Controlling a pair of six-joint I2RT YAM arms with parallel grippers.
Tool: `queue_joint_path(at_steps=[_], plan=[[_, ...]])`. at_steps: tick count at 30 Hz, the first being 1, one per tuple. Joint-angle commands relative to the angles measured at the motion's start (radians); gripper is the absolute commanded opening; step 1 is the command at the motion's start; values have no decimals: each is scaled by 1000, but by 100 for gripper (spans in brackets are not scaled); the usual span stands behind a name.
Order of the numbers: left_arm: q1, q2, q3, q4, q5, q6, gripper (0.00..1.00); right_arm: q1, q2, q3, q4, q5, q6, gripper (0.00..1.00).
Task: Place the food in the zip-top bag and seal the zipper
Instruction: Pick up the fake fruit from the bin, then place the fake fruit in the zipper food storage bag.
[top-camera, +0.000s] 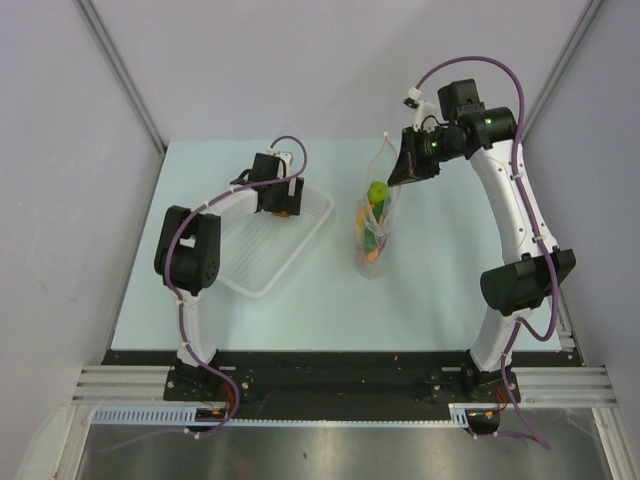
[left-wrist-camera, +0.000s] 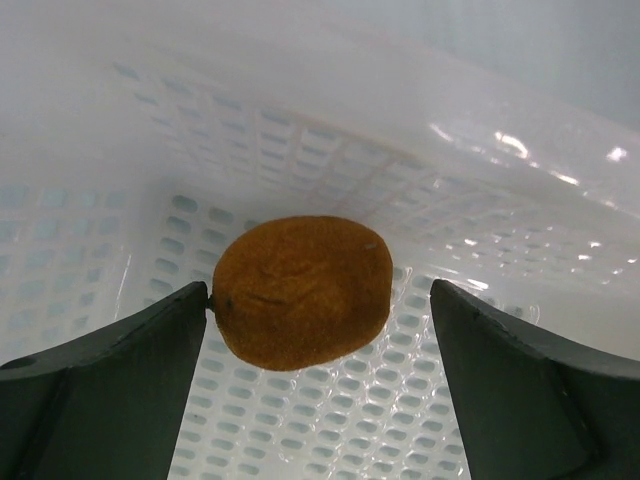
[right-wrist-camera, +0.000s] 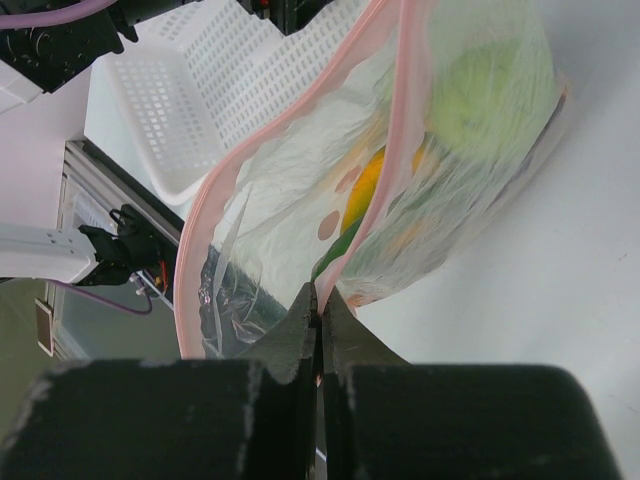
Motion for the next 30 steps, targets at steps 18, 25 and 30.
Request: queue_joint_path(at_steps=[18,25,30], plan=[[-9,-489,-66,176,491,58,61,26,-33,-10,7,-20,-76,0],[-164,-522,115,236,679,-65,63,49,-27,-4,29,-27,-37,0],[-242,-476,149,248,910,31,65,57,-24,2,32,-28,-34,0]])
